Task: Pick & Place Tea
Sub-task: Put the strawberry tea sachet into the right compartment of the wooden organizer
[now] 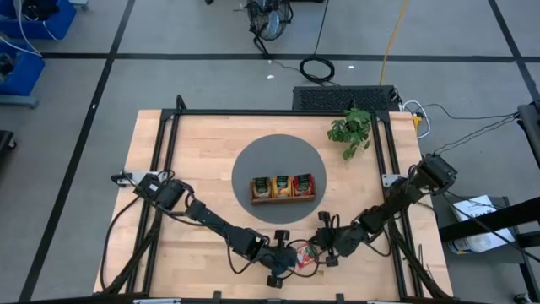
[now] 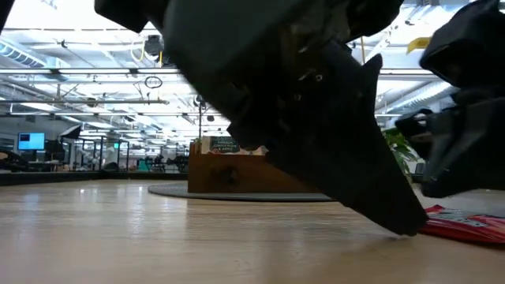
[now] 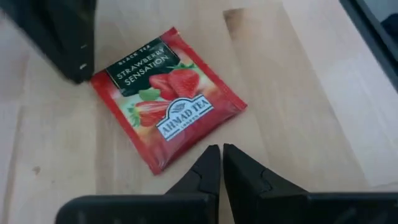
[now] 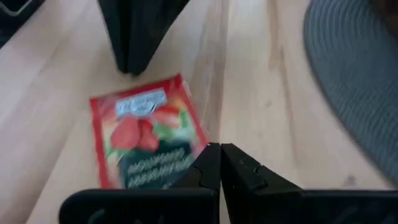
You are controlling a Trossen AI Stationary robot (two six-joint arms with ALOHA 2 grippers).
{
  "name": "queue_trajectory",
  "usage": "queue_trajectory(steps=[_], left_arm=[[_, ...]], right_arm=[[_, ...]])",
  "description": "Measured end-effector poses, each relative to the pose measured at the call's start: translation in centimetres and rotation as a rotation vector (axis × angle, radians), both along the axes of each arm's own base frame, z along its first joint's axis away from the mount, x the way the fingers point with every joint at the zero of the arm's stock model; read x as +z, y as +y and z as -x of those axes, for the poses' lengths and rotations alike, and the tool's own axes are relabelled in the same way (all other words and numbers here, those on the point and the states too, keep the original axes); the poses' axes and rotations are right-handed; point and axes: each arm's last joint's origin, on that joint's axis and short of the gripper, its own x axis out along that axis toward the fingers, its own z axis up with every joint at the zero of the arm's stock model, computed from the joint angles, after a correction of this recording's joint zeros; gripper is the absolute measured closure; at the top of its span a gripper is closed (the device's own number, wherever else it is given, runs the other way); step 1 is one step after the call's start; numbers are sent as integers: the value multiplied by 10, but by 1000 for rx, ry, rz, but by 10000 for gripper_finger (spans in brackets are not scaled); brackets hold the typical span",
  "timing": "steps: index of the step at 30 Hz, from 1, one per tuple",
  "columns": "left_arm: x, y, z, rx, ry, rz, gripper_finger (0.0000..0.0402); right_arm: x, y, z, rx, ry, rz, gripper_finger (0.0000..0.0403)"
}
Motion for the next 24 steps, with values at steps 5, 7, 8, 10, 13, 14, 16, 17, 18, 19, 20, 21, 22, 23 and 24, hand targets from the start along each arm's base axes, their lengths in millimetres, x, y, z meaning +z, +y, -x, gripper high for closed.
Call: queue_trajectory(steps=[5,7,8,10,13,14,16,17,18,19,20,21,22,23,24], left_arm=[[0,-5,4,12,-39,-120,376],[0,-6,5,43,-59,-171,376],[0,-7,6,62,-65,-188,376],[0,-6,6,102,-67,-197,376],[0,-2,5,147,-73,-217,376],[0,-1,5,163,-77,-232,376],[0,1,5,197,-81,-243,376],[0,3,4,211,-80,-234,376],[0,5,3,220,-77,-221,376],[0,7,2,227,-72,-207,376],[-1,9,1,238,-64,-196,376],[-2,12,1,249,-51,-183,376],[-2,14,0,253,-39,-166,376],[-3,16,-1,252,-23,-144,376],[-3,17,-1,247,-11,-121,376]], right_arm=[[4,-3,-6,47,-43,34,403],[9,0,-5,63,-66,20,403],[12,3,-3,69,-80,5,403],[17,10,1,94,-103,-22,403],[22,24,10,149,-141,-57,403],[22,29,13,166,-150,-70,403],[19,35,17,183,-136,-88,403],[16,37,20,182,-112,-89,403],[11,38,22,176,-87,-93,403],[7,38,23,171,-63,-100,403],[3,40,24,178,-40,-112,403],[-2,40,24,177,-20,-117,403],[-6,40,25,178,2,-124,403],[-11,40,24,168,18,-123,403],[-14,39,23,153,21,-127,403]])
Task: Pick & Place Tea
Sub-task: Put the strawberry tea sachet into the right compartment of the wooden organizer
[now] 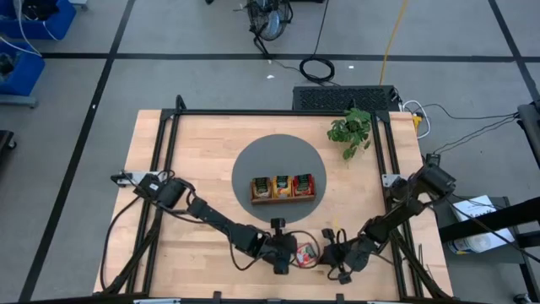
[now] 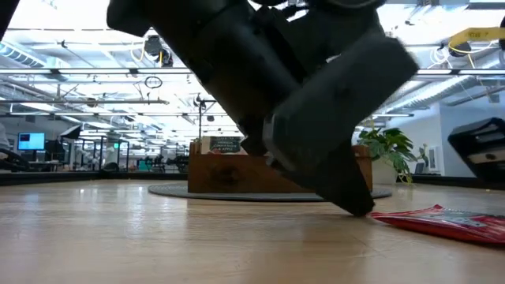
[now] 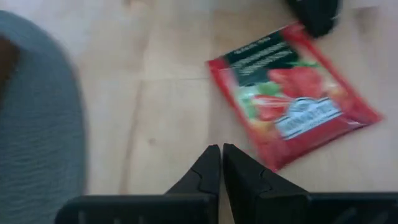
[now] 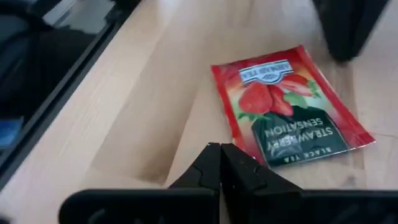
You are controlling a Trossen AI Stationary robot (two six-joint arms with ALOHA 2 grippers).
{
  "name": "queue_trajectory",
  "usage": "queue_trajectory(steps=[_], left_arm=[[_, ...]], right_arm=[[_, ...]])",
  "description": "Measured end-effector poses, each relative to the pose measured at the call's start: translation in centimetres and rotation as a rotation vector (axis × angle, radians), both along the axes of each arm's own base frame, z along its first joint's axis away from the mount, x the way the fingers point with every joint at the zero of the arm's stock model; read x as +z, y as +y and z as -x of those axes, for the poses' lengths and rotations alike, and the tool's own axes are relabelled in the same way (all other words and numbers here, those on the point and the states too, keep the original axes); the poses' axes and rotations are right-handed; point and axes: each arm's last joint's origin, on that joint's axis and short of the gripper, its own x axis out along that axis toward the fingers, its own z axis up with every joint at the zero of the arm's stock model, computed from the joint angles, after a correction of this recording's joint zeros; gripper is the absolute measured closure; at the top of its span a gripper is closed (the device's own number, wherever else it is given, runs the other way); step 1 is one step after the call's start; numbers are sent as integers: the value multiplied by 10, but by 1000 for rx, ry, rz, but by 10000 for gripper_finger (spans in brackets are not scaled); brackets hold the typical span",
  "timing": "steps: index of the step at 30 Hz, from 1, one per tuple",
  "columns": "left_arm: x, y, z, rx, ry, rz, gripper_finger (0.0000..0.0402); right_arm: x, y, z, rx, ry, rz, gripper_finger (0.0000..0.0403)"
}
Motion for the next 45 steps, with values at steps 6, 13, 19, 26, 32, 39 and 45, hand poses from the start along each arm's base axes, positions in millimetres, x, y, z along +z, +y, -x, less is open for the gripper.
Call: queue_trajectory(steps=[6,13,19,26,32,39,45], left_arm=[[1,-5,1,-91,33,90,376],[1,-19,7,-177,33,61,376],[1,-21,8,-177,31,46,376],[8,-22,8,-193,3,22,376],[14,-25,9,-200,-16,45,376],[15,-27,8,-200,-29,97,376],[-3,-22,5,-168,1,79,376]], right_arm=[[-7,-9,-7,-108,-16,56,403],[-7,-19,-16,-149,-24,80,403],[-6,-20,-17,-149,-31,71,403],[-2,-16,-14,-111,-39,58,403],[-2,-16,-14,-130,-25,36,403],[-3,-18,-15,-150,39,-56,403],[-2,-18,-16,-180,53,-102,398]])
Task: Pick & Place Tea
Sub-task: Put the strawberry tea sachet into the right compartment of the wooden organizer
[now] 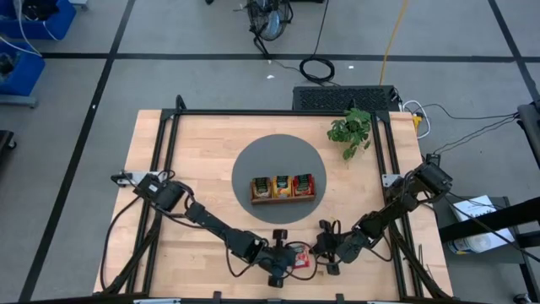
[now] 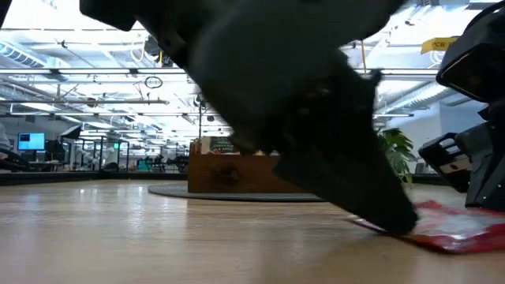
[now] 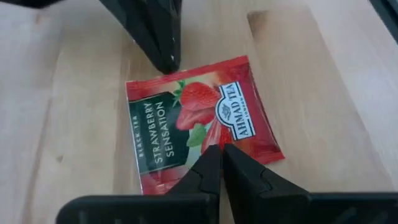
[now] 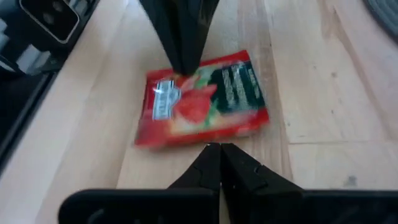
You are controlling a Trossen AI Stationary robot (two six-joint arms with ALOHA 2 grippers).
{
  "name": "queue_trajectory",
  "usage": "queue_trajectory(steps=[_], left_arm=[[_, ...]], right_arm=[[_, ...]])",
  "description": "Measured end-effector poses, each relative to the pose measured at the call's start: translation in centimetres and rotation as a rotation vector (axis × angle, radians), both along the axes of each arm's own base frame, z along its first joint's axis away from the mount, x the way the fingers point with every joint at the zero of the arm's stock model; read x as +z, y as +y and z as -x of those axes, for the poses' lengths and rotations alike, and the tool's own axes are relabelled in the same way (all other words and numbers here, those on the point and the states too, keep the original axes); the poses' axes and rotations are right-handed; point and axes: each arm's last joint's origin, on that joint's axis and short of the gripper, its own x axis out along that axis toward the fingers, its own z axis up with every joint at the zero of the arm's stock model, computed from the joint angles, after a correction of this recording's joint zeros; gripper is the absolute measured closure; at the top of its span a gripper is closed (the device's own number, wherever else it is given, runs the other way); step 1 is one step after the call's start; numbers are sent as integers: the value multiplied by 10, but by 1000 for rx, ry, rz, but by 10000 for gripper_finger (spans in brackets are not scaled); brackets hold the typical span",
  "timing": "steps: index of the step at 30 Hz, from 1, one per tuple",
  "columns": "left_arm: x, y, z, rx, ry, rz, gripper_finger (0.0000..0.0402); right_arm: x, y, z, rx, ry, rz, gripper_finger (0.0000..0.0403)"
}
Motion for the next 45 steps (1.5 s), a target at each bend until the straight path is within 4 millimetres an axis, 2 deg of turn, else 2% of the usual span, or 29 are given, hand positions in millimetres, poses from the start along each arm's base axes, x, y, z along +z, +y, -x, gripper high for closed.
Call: queue_trajectory(steps=[7,17,22,27,34,41,45], left_arm=[[-24,9,-8,43,54,92,376],[-27,9,-7,37,73,90,376],[-27,9,-6,35,75,90,376],[-30,10,-5,21,62,84,376],[-30,11,-6,-8,58,63,376],[-30,11,-6,-17,58,56,376],[-30,11,-6,-20,48,58,376]], right_arm=[[0,-3,-4,-35,47,-110,381],[5,-6,-6,1,139,-257,350],[14,-11,4,-8,183,-349,323],[13,-17,12,-139,218,-451,285],[10,-21,12,-293,268,-557,248],[5,-19,18,-370,371,-618,246],[5,-18,17,-395,432,-586,254]])
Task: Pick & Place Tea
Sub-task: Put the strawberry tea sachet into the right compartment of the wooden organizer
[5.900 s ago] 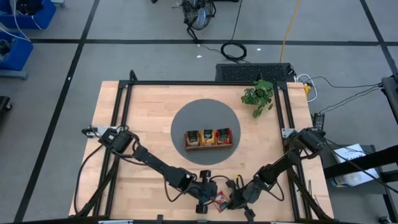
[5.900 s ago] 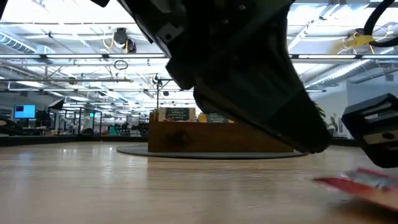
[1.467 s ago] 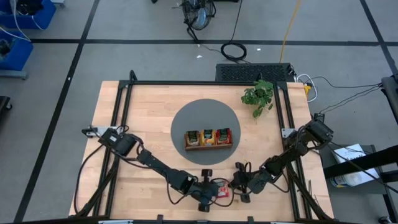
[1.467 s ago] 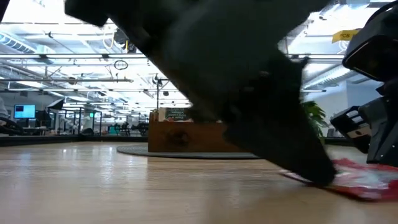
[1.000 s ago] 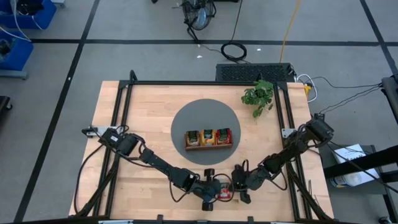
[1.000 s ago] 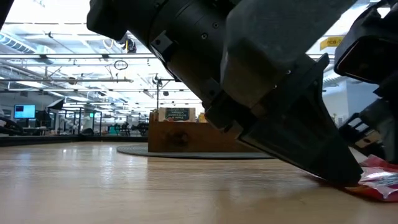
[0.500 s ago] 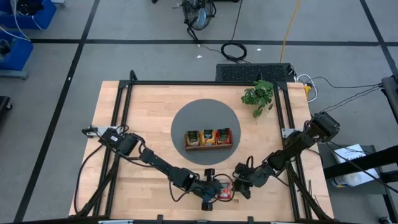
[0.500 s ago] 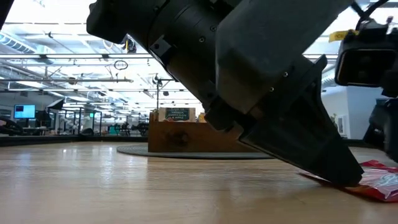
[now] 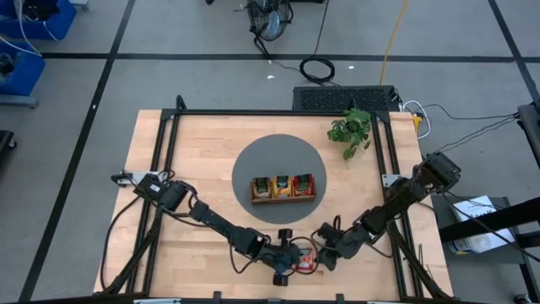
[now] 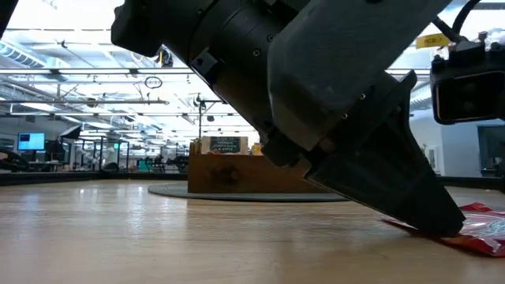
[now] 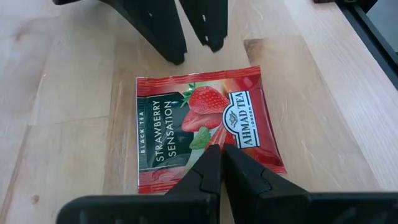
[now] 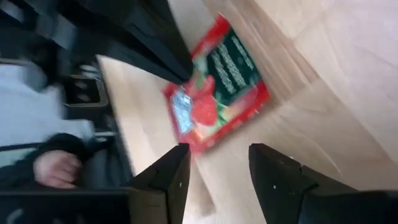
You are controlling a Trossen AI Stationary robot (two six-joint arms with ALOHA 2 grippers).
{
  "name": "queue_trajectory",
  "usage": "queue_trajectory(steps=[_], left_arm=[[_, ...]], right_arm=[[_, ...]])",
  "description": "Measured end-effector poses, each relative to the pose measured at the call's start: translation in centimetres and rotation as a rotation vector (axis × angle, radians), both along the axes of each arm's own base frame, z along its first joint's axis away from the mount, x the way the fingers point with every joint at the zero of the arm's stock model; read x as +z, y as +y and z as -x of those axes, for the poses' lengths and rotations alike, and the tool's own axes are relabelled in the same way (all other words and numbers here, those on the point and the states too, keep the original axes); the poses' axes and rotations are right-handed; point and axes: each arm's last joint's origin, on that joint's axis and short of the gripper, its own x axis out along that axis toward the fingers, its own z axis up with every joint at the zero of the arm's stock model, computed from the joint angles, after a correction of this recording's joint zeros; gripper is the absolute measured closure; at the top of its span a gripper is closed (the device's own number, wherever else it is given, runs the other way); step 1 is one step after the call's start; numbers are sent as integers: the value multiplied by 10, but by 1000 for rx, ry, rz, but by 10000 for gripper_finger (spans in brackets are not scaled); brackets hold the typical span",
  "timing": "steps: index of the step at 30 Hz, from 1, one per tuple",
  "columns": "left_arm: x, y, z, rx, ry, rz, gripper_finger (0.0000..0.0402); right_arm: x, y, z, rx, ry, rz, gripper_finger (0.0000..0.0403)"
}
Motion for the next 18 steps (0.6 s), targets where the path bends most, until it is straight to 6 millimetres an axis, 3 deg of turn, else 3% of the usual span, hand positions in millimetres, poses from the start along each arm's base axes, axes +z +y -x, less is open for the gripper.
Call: queue_trajectory(steps=[9,18], left_arm=[[1,4,-3,1,-16,11,376],[2,7,-6,-16,-37,-6,376]], right_arm=[[1,-6,-10,-13,79,50,257],[-20,-4,-16,-19,109,16,257]])
